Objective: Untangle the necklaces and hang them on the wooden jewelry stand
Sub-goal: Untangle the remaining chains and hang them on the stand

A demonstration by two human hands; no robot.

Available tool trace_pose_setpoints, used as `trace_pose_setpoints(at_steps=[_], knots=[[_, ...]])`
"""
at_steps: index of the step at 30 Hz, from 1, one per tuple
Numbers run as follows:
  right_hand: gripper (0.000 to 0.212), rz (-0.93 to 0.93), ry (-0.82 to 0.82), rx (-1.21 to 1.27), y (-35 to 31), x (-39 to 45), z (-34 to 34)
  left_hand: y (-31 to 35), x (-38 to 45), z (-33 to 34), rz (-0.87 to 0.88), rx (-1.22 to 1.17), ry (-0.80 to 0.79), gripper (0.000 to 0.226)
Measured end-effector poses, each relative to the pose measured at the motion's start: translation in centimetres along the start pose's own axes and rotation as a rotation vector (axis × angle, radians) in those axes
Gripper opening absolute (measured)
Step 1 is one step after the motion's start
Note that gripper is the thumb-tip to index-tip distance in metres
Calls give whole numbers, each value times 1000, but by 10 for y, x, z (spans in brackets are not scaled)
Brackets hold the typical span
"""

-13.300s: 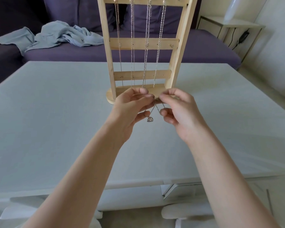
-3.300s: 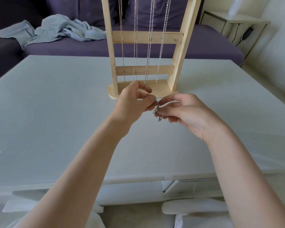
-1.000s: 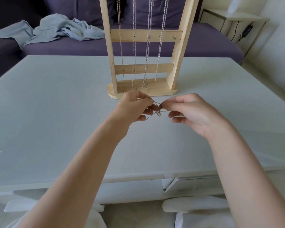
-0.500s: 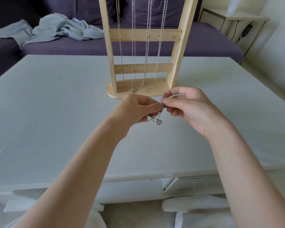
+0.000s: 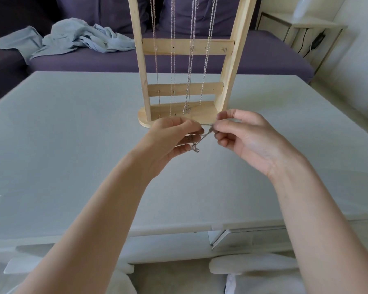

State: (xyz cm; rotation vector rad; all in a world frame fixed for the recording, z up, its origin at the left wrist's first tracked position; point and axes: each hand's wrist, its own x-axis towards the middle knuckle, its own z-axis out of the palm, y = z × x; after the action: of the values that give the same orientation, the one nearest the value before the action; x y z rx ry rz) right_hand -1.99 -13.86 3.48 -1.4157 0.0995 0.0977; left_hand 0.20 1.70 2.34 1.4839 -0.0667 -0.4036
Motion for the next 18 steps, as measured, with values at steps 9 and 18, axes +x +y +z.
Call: trace_pose_setpoints(at_steps=[9,18], knots=[[20,32,-2,-125,2,-1,4,-2,-1,3,56,117,-24,16],[23,50,-81,13,-1,-1,2,0,-2,1,-36,-164,-163,20]])
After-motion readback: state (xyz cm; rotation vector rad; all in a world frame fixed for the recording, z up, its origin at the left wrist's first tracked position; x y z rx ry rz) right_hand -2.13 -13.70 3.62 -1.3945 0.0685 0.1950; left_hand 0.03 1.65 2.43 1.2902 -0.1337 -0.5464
